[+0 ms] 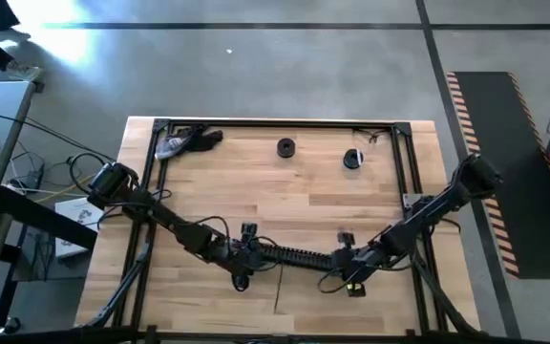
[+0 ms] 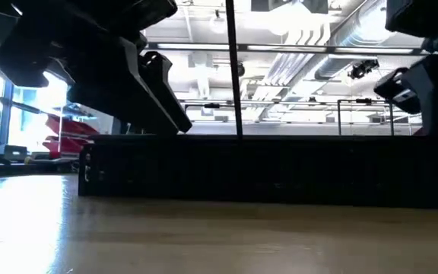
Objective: Ziptie cables
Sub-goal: Close the black cable duct
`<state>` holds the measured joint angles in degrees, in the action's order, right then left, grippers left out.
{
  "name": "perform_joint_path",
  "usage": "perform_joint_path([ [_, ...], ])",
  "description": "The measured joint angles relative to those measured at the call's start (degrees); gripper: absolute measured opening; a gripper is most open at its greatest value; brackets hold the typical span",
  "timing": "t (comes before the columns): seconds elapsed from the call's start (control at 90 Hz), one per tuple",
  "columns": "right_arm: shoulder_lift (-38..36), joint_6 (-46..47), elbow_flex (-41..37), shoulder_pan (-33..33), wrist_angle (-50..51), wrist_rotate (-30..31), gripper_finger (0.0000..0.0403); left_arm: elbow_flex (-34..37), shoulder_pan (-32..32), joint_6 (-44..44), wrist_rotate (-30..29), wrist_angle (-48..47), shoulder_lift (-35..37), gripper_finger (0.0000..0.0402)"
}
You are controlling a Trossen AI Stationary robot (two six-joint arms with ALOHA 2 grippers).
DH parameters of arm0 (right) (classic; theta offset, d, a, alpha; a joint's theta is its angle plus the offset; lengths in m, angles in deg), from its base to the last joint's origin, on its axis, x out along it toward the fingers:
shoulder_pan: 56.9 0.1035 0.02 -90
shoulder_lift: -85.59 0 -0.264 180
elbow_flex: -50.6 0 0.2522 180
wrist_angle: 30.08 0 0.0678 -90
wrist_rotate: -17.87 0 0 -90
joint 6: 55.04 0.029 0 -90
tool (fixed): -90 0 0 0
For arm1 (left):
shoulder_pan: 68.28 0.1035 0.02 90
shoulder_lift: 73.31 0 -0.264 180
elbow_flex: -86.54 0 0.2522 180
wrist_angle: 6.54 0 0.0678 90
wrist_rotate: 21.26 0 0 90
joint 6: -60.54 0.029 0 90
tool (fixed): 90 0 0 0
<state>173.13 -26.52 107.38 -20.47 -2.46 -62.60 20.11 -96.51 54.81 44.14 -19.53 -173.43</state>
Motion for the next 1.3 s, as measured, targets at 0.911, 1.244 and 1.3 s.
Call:
perform_joint_path([
  [0.911,1.43,-6.34,-0.09,0.23,2.96,4.23,0.0127,-0.04,0.0,-0.18,-0.7,0.8,0.0,0.0201],
  [1.244,-0.52,-3.92,2.22,0.35,7.79,7.28,0.0017,-0.09,-0.11,-0.08,-1.78,0.59,2.73,0.0201],
  [1.3,-0.56,-4.28,3.54,0.38,10.41,8.14,0.0021,-0.09,-0.07,-0.03,-2.81,0.58,3.64,0.0201],
])
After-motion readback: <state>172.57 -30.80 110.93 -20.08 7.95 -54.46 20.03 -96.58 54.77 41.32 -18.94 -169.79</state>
